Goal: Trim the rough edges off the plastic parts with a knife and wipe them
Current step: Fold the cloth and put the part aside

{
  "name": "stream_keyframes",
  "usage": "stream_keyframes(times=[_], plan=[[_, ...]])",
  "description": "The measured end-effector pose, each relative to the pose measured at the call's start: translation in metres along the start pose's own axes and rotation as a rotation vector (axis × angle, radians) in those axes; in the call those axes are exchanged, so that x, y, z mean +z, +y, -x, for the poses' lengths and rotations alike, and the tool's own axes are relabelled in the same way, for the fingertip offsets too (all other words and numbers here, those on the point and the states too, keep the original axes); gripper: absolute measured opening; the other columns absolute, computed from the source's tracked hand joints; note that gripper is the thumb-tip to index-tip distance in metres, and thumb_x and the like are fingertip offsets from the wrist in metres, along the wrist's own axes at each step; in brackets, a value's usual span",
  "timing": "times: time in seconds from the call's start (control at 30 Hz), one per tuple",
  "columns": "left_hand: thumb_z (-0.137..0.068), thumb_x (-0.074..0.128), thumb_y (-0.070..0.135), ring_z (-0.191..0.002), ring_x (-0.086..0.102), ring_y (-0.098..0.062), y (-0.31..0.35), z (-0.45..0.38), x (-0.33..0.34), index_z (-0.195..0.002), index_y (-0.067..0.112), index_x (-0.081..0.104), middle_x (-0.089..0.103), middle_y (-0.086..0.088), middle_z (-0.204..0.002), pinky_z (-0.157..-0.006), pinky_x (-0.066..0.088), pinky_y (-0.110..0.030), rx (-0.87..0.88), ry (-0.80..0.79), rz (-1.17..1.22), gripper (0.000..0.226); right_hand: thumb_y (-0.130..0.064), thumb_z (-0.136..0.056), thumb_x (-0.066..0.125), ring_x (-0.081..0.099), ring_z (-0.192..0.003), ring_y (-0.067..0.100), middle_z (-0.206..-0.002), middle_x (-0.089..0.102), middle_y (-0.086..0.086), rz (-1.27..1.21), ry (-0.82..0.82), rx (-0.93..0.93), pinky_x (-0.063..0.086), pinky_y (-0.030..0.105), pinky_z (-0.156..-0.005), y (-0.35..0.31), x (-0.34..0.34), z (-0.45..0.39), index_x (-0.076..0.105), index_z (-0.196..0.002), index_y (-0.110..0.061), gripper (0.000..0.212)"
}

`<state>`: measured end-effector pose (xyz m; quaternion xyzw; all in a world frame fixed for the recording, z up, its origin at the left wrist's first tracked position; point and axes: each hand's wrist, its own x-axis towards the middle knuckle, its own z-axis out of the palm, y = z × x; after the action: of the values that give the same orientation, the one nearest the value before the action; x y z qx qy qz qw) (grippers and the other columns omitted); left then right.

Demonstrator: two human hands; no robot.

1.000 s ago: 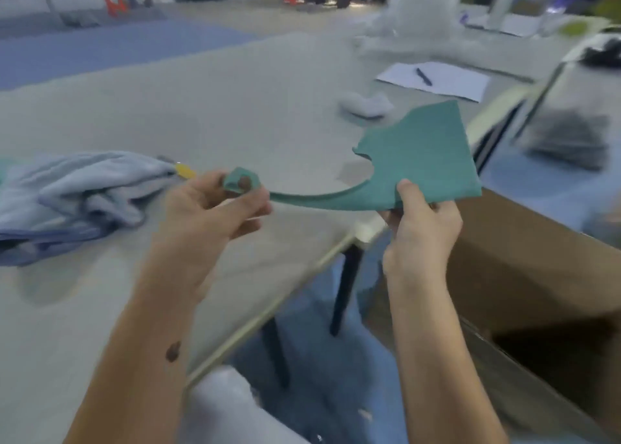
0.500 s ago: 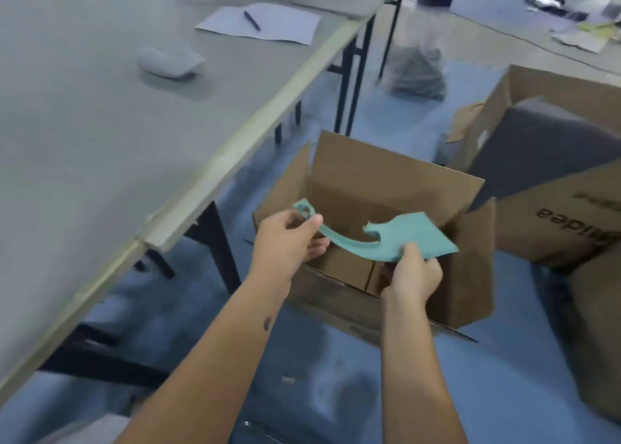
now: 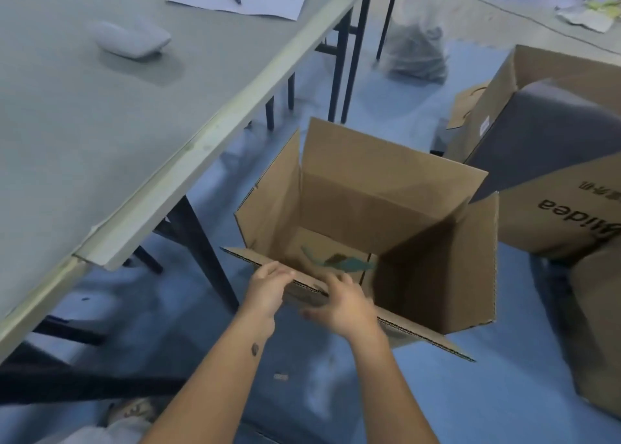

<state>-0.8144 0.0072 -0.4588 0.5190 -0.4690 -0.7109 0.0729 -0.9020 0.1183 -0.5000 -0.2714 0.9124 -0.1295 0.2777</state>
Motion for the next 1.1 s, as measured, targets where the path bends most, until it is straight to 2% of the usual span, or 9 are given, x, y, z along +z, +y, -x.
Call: stream_keyframes(times=[0.1, 0.23, 0.37, 0.5, 0.73, 0.87, 0.93, 1.0, 1.1], plan=[[-0.092, 0.061, 0.008, -0.094, 0.054, -0.012, -0.002, -0.006, -0.005, -0.125, 0.015, 0.056, 0.058, -0.004, -0.118, -0.084, 0.042, -0.03, 0.031, 0.095, 0.042, 0.034, -0.012, -0.088, 0.055, 0.05, -0.118, 0.029, -0.123, 0.056, 0.003, 0.322, 0.094, -0.065, 0.04, 0.038, -0.09, -0.014, 0.014, -0.002, 0.051, -0.128, -0.027, 0.043], [-0.091, 0.063, 0.011, -0.085, 0.057, -0.017, -0.004, -0.007, -0.015, -0.109, 0.024, 0.061, 0.059, -0.003, -0.101, -0.068, 0.051, -0.028, 0.033, 0.136, 0.063, 0.023, 0.004, -0.086, 0.048, 0.061, -0.107, 0.031, -0.115, 0.065, 0.006, 0.39, 0.014, -0.113, 0.044, 0.033, -0.076, -0.018, 0.009, 0.003, 0.056, -0.12, -0.02, 0.042], [-0.091, 0.063, 0.014, -0.069, 0.06, -0.02, -0.019, -0.003, -0.038, -0.103, 0.023, 0.061, 0.061, -0.002, -0.094, -0.057, 0.055, -0.03, 0.009, 0.222, -0.084, 0.015, 0.0, -0.087, 0.051, 0.062, -0.11, 0.033, -0.118, 0.064, 0.009, 0.462, -0.147, -0.195, 0.043, 0.034, -0.073, -0.025, 0.006, 0.034, 0.052, -0.121, -0.018, 0.038], [-0.087, 0.062, 0.007, -0.061, 0.066, -0.018, -0.04, 0.011, -0.072, -0.094, 0.017, 0.068, 0.067, -0.004, -0.074, -0.071, 0.061, -0.038, -0.039, 0.288, -0.41, 0.014, -0.002, -0.087, 0.06, 0.057, -0.116, 0.034, -0.126, 0.059, 0.012, 0.523, -0.386, -0.207, 0.046, 0.038, -0.081, -0.044, 0.016, 0.063, 0.049, -0.128, -0.012, 0.044], [-0.08, 0.053, 0.01, -0.049, 0.067, -0.012, -0.061, 0.042, -0.112, -0.066, 0.012, 0.068, 0.066, 0.001, -0.053, -0.062, 0.057, -0.027, -0.071, 0.267, -0.716, 0.02, -0.017, -0.088, 0.066, 0.059, -0.102, 0.03, -0.121, 0.06, 0.012, 0.553, -0.639, -0.228, 0.047, 0.036, -0.076, -0.064, 0.05, 0.094, 0.046, -0.132, -0.01, 0.049], [-0.093, 0.038, 0.007, -0.067, 0.058, -0.021, -0.056, 0.05, -0.128, -0.098, 0.003, 0.06, 0.055, -0.009, -0.072, -0.06, 0.045, -0.027, -0.19, 0.124, -0.935, 0.022, -0.051, -0.09, 0.061, 0.064, -0.087, 0.021, -0.107, 0.063, 0.004, 0.208, -0.85, -0.12, 0.05, 0.032, -0.064, -0.066, 0.049, 0.08, 0.059, -0.121, -0.012, 0.05], [-0.097, 0.036, 0.011, -0.082, 0.055, -0.019, -0.041, 0.055, -0.13, -0.112, 0.005, 0.06, 0.056, -0.007, -0.085, -0.069, 0.043, -0.028, -0.139, 0.053, -1.18, 0.029, -0.057, -0.093, 0.05, 0.065, -0.081, 0.017, -0.095, 0.064, -0.001, 0.045, -0.689, -0.106, 0.049, 0.029, -0.061, -0.071, 0.043, 0.071, 0.06, -0.113, -0.019, 0.044], [-0.1, 0.035, 0.023, -0.088, 0.057, -0.019, -0.015, 0.064, -0.125, -0.108, 0.01, 0.061, 0.06, -0.005, -0.095, -0.077, 0.047, -0.029, 0.005, 0.02, -1.261, 0.03, -0.054, -0.093, 0.05, 0.066, -0.08, 0.015, -0.09, 0.065, -0.004, -0.183, -0.378, -0.083, 0.053, 0.031, -0.065, -0.082, 0.031, 0.065, 0.059, -0.104, -0.026, 0.031], [-0.102, 0.032, 0.028, -0.061, 0.051, -0.013, 0.042, 0.098, -0.117, -0.107, 0.013, 0.06, 0.056, -0.001, -0.076, -0.054, 0.043, -0.022, 0.18, -0.087, -1.185, 0.032, -0.035, -0.095, 0.053, 0.063, -0.077, 0.011, -0.083, 0.065, -0.007, -0.556, 0.036, -0.21, 0.053, 0.039, -0.071, -0.116, 0.002, 0.068, 0.061, -0.091, -0.021, 0.017]])
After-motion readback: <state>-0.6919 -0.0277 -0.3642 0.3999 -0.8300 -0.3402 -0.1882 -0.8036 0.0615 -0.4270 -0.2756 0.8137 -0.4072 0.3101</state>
